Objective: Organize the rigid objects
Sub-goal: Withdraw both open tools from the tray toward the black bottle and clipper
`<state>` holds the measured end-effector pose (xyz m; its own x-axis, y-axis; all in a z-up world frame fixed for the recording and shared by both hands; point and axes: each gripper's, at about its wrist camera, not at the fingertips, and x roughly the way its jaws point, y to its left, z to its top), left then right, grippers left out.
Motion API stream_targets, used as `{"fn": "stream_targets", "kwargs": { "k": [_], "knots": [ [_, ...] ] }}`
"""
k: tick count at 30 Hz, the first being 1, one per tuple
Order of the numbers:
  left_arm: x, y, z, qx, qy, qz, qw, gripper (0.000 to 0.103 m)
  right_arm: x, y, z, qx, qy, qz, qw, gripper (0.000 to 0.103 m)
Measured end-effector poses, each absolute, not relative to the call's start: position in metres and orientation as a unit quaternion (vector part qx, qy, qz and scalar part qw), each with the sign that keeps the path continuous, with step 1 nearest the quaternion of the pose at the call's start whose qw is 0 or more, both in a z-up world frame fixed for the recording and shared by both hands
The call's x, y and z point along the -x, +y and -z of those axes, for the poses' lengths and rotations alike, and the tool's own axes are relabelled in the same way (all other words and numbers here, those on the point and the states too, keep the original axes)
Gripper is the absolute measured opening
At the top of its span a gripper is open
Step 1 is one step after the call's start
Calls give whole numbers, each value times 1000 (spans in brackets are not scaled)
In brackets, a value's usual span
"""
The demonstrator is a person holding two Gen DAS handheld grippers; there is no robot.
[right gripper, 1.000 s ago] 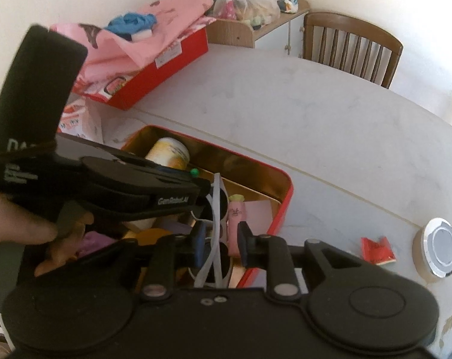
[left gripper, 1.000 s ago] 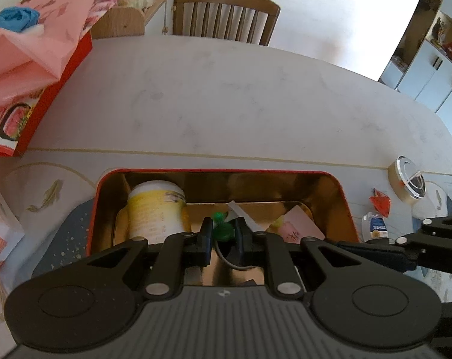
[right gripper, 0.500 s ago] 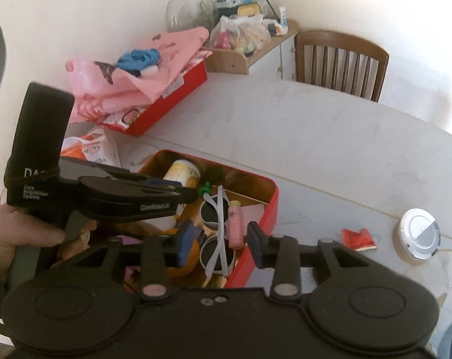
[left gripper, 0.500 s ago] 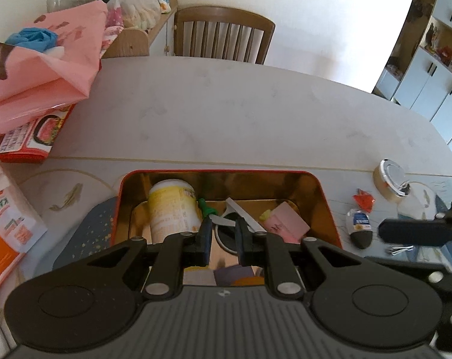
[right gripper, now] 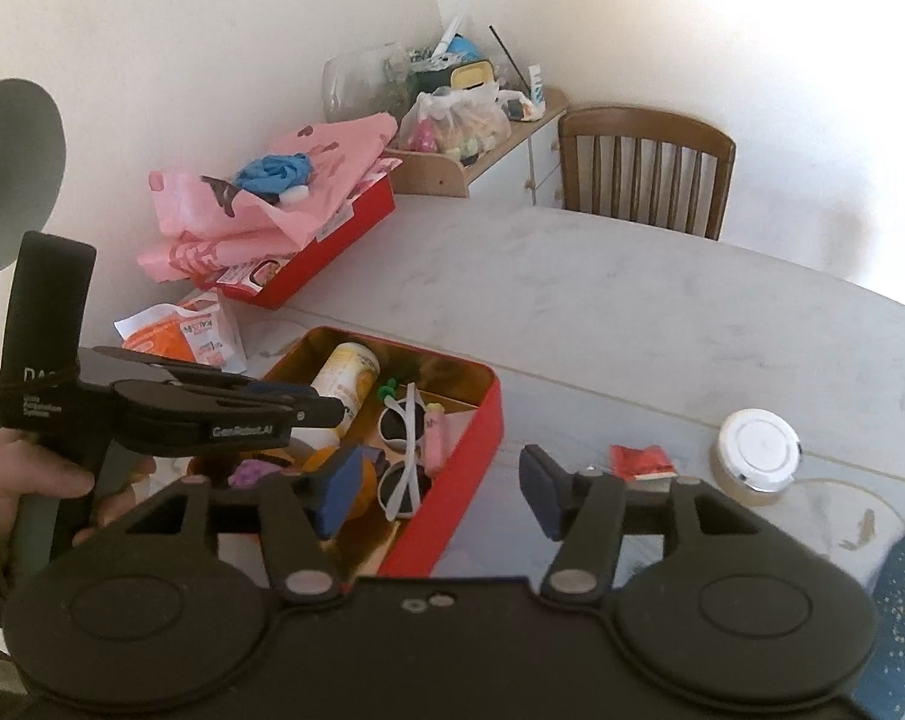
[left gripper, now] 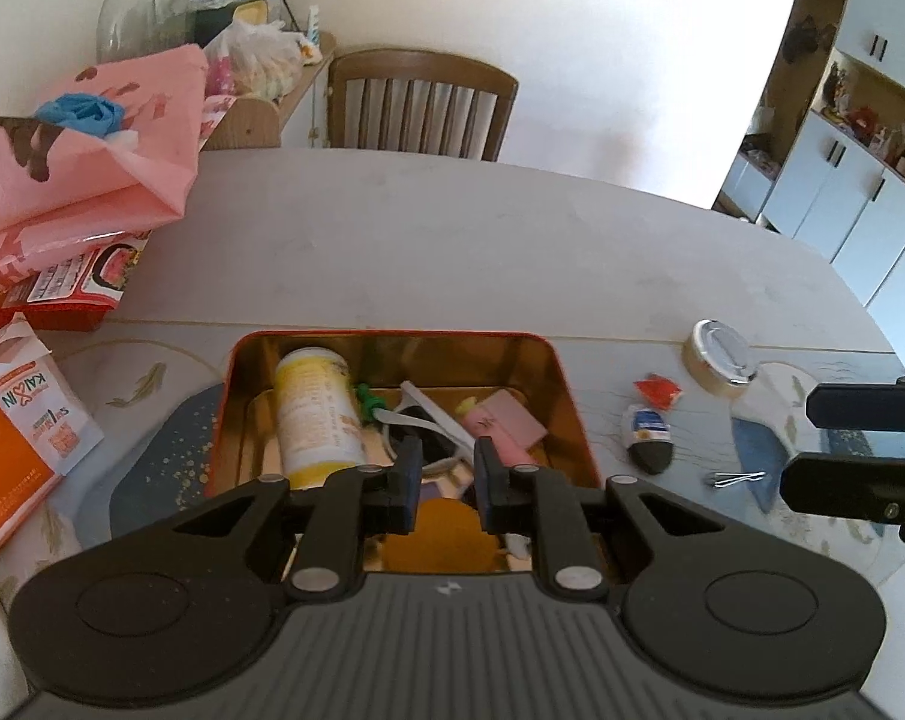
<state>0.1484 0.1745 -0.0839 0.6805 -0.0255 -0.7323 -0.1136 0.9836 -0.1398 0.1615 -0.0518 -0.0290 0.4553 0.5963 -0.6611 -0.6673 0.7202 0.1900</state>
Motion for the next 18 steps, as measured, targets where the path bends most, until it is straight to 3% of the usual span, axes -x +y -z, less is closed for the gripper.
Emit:
{"fn": "stream_targets", "kwargs": {
  "k": [4, 6, 8, 11, 18],
  "knots": [
    [-141, 159, 76, 81, 386, -20, 919, 32, -155, -68, 27, 49, 359, -369, 856, 65],
    [-139, 151, 72, 78, 381, -19, 921, 41, -153, -76, 28, 49, 358, -368, 857, 68],
    [-138, 143, 69, 74, 376, -18, 924, 59, -152, -87, 29, 48, 357, -367, 858, 71],
    [-138, 130, 66, 70, 371, -16, 926, 62, -152, -102, 32, 49, 357, -362, 860, 74],
    [-147, 94, 62, 57, 362, -1, 931, 82, -158, -138, 42, 54, 351, -351, 866, 95]
  ]
}}
